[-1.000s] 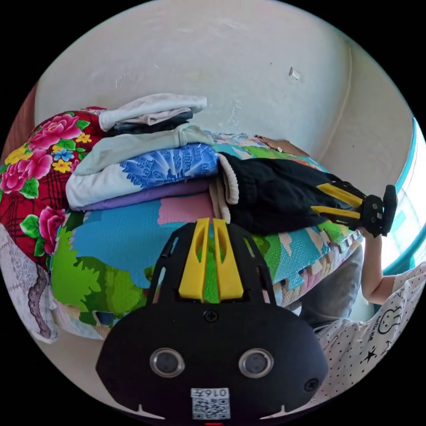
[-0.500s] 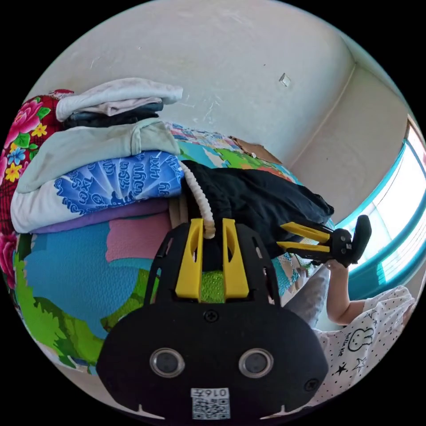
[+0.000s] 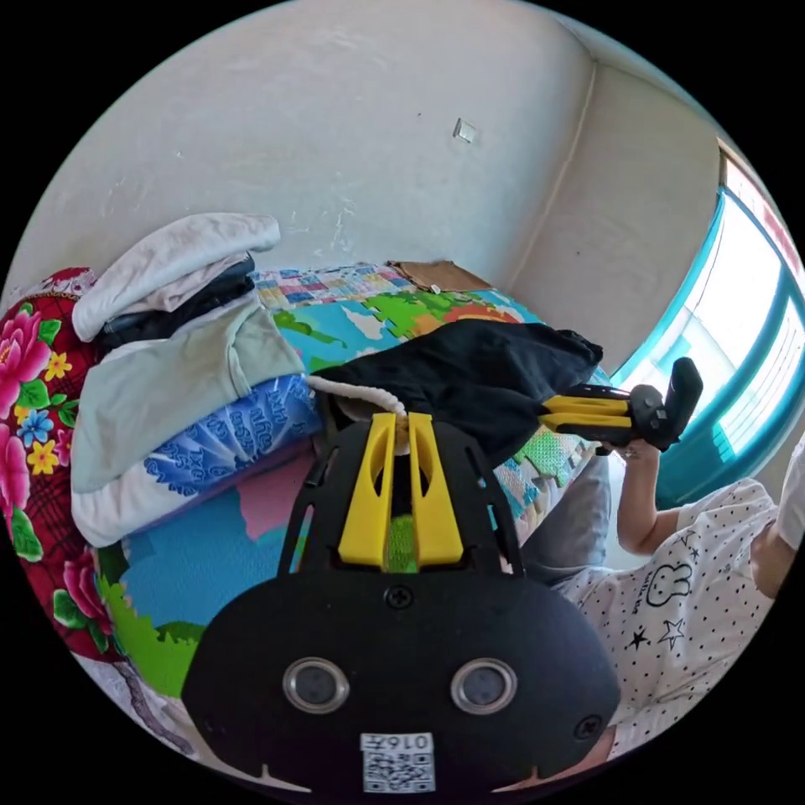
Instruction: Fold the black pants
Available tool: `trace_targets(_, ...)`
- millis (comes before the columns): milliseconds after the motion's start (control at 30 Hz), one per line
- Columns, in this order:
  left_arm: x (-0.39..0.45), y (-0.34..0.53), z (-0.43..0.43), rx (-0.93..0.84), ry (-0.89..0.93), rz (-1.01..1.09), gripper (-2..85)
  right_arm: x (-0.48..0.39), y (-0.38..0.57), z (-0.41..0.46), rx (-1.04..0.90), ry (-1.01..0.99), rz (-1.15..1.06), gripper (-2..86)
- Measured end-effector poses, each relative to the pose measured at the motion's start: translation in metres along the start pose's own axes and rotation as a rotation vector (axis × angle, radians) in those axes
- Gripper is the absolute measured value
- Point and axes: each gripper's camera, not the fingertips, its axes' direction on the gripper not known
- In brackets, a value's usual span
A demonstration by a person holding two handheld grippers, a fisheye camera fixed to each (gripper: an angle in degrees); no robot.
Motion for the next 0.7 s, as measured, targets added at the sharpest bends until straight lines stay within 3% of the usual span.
trace_targets(133, -0.015, 0.041, 0.042, -0.132, 0.014, -0.093, -0.3, -0.038, 0.010, 0.038, -0.166, 0.001, -0.120, 2.6)
trace_targets(267, -0.020, 0.053, 0.037, -0.010, 0.116, -0.177, -0.5, -0.050, 0.010, 0.063, -0.236, 0.057, -0.132, 2.6)
trace_targets(400, 0.011, 0.038, 0.026, 0.010, -0.010, -0.101, -0.2, -0.046, -0.001, 0.032, -0.167, 0.088, -0.127, 2.7)
trace_targets(567, 0.045, 0.028, 0.064, -0.176, -0.209, -0.083, 3.6, -0.048, 0.004, 0.044, -0.255, 0.103, -0.169, 3.4)
trace_targets(700, 0.080, 0.017, 0.054, -0.144, -0.358, -0.127, 2.9, -0.037, 0.023, 0.026, -0.225, 0.094, -0.206, 5.0)
